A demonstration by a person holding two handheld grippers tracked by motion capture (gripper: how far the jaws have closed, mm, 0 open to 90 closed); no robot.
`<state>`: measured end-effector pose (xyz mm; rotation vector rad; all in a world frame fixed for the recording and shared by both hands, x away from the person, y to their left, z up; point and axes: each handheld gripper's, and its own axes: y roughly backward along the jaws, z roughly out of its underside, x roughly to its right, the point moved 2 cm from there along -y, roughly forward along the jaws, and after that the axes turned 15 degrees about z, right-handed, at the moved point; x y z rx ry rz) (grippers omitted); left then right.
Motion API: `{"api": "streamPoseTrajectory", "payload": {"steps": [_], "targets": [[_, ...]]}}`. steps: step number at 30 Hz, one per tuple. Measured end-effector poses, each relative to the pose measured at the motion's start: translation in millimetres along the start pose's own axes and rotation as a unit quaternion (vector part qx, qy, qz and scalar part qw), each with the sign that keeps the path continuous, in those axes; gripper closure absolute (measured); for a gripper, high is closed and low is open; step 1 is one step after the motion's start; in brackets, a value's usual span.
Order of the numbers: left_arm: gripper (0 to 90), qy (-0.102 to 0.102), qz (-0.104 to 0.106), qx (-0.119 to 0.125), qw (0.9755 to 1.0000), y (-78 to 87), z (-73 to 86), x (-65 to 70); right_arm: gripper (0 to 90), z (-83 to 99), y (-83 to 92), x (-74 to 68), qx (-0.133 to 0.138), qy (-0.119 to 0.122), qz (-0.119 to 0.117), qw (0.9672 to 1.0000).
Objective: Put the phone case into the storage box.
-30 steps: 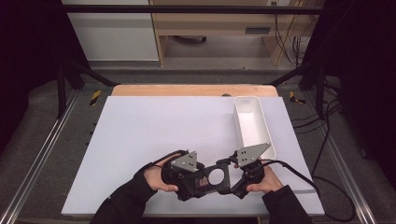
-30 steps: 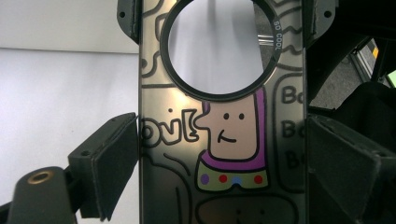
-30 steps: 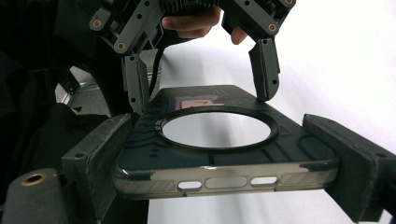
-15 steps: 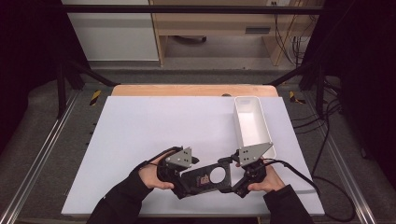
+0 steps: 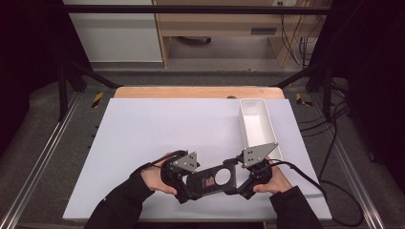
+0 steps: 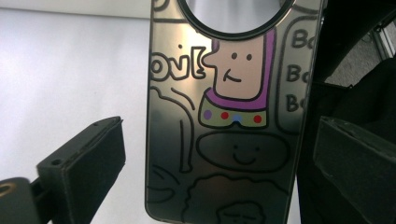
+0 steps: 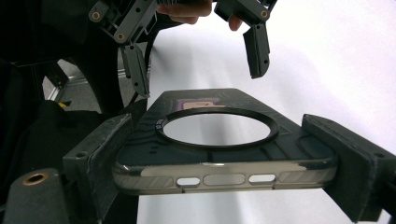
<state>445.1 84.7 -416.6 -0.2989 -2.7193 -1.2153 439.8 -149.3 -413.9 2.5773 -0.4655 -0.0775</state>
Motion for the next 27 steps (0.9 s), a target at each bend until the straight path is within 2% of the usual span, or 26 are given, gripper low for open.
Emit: {"api": "streamPoseTrajectory", "payload": {"steps": [6, 14, 27], "targets": [[1.7, 0.001, -0.001, -0.014, 0.9999, -0.9, -1.1, -2.6, 12.2, -4.2, -3.4, -0.7, -0.012, 0.007, -0.001, 0.9999], [2.0, -0.002, -0.004, -0.014, 0.9999, -2.5, 0.7, -1.9, 12.2, -17.9, -7.6, -1.7, -0.042, 0.023, -0.003, 0.9988], [2.3, 0.003, -0.007, -0.029, 0.9996, -6.5, 3.1, -3.5, 12.2, -38.4, -12.1, -1.0, -0.092, 0.048, -0.006, 0.9946]]}}
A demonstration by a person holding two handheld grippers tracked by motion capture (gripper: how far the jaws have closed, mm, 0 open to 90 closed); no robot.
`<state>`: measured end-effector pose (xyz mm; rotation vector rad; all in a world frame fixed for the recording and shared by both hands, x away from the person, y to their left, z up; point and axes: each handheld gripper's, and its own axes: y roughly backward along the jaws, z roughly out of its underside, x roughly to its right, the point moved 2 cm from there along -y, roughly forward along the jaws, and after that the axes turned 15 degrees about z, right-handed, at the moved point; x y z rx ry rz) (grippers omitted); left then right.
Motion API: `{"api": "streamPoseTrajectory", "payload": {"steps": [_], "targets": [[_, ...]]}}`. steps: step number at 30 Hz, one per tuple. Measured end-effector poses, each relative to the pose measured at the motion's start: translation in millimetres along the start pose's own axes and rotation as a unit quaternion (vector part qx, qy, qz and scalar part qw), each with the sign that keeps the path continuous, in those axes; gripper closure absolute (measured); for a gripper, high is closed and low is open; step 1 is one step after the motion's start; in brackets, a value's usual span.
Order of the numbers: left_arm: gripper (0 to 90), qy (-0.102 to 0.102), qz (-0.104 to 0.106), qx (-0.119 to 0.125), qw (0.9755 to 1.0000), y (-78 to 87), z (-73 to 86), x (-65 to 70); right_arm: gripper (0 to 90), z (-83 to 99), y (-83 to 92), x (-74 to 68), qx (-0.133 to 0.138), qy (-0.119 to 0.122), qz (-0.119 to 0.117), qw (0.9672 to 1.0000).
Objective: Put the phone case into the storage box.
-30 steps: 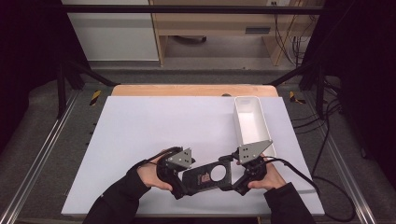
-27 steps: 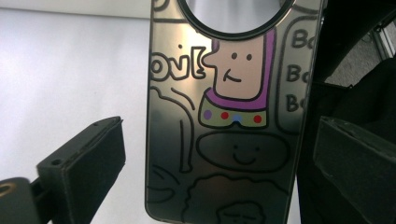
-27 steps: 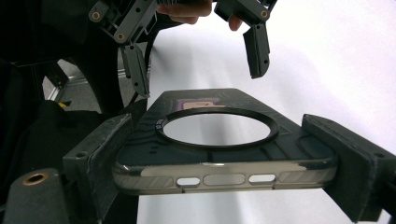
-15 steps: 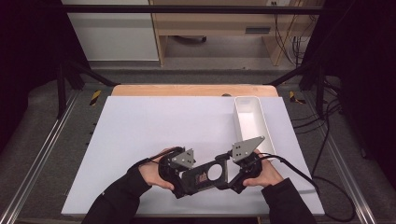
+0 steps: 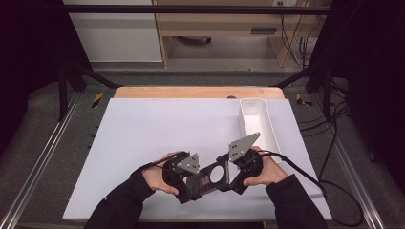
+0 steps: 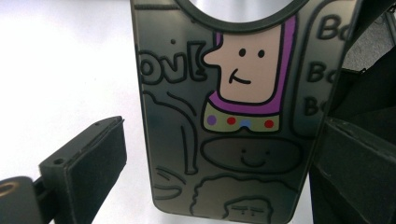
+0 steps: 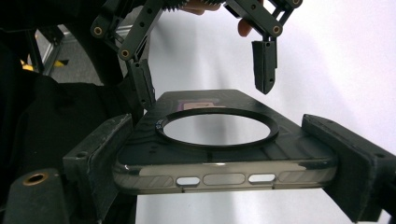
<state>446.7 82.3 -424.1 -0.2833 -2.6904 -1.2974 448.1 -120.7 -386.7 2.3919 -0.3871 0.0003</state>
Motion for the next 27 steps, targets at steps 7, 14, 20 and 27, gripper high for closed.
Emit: {"api": "streamPoseTrajectory", "payload": {"steps": [7, 14, 20, 27], "targets": [[2.3, 0.0, -0.001, -0.006, 1.0, -0.8, -1.0, -0.5, 12.2, -10.5, -0.9, -0.6, -0.023, 0.014, -0.001, 0.9996], [2.7, 0.0, -0.002, -0.015, 0.9999, -2.7, -4.1, -1.6, 12.2, -20.1, -1.6, -0.8, -0.037, 0.022, -0.001, 0.9991], [3.3, 0.0, -0.008, -0.041, 0.9991, -7.2, -8.1, -2.8, 12.2, -25.4, -4.3, -0.4, -0.059, 0.031, 0.0, 0.9978], [4.2, 0.004, -0.007, -0.058, 0.9983, -13.4, -10.5, -3.9, 12.2, -29.6, -5.3, -1.1, -0.073, 0.037, 0.002, 0.9966]]}}
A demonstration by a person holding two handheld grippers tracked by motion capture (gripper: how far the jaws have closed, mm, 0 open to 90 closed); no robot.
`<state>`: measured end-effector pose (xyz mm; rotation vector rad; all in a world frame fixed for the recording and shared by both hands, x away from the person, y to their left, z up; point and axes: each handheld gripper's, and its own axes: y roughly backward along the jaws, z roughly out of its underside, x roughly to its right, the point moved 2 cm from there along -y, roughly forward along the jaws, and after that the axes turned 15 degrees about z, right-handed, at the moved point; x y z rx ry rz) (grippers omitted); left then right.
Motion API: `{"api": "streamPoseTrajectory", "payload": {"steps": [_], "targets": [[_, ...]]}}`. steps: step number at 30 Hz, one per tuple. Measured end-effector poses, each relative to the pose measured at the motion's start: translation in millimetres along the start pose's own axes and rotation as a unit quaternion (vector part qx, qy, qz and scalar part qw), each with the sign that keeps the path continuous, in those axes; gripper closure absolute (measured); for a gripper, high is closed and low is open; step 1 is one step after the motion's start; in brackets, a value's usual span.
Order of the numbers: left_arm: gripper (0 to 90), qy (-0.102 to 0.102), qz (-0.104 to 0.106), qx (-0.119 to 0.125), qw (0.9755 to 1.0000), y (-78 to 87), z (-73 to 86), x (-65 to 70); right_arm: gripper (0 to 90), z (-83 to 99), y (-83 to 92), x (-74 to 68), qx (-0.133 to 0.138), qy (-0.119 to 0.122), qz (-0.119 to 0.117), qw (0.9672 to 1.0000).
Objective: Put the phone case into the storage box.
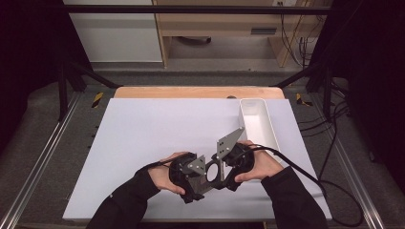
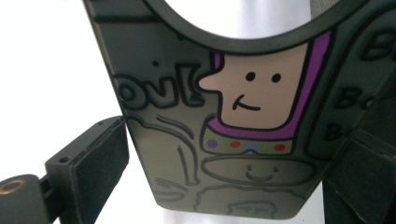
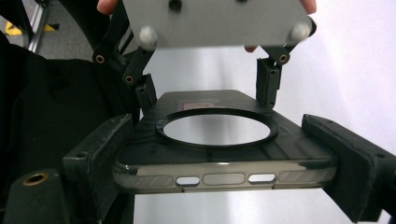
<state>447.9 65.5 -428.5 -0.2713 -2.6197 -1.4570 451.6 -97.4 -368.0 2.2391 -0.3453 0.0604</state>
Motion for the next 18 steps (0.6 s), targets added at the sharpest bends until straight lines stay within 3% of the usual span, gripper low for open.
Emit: {"api": "streamPoseTrajectory", "payload": {"steps": [18], "targets": [[10.0, -0.007, 0.003, -0.033, 0.9994, -8.3, -10.3, -0.5, 12.2, -3.7, -2.2, -0.5, -0.023, 0.013, 0.004, 0.9996]]}}
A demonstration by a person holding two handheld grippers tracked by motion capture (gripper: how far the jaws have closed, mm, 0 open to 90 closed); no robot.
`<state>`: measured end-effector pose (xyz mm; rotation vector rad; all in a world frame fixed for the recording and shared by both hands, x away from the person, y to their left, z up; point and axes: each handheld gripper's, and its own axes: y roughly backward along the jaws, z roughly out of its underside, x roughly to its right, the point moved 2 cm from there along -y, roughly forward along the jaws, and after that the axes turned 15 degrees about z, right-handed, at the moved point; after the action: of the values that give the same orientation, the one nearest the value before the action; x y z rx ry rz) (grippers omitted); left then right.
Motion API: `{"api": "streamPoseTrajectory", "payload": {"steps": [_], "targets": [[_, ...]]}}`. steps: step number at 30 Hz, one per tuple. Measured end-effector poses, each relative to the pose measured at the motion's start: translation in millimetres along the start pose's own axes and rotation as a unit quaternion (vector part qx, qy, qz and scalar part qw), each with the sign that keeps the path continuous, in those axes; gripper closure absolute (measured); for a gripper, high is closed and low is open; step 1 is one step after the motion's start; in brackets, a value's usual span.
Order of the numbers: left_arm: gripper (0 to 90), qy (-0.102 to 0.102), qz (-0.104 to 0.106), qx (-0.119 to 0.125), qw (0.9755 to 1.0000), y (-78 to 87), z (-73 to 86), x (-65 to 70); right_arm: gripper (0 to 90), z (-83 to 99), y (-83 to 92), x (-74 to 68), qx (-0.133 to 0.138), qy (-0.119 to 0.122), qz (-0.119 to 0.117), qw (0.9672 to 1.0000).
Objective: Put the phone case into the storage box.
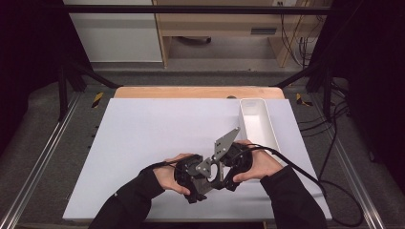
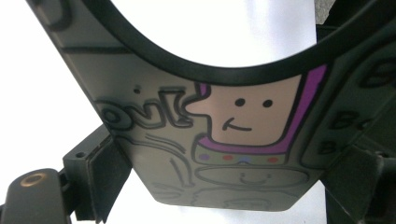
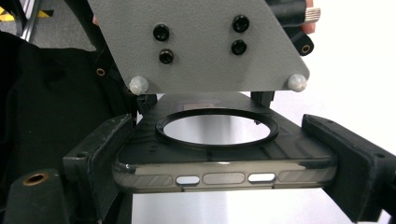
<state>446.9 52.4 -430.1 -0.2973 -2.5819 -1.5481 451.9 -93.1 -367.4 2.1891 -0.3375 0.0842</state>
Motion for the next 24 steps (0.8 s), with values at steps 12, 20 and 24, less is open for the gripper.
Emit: {"api": "streamPoseTrajectory", "payload": {"steps": [12, 20, 24], "targets": [[11.3, 0.005, -0.004, -0.003, 1.0, 0.4, -0.2, -0.4, 12.0, 0.4, -0.6, -0.4, 0.0, 0.002, 0.002, 1.0], [11.5, 0.001, -0.008, 0.011, 0.9999, 2.3, 0.9, 0.3, 11.4, 0.5, 2.2, 0.0, 0.016, -0.002, 0.004, 0.9999], [11.6, 0.003, -0.008, 0.011, 0.9999, 2.4, 3.7, -0.2, 10.4, 0.2, 4.6, -0.2, 0.028, -0.002, 0.011, 0.9996]]}}
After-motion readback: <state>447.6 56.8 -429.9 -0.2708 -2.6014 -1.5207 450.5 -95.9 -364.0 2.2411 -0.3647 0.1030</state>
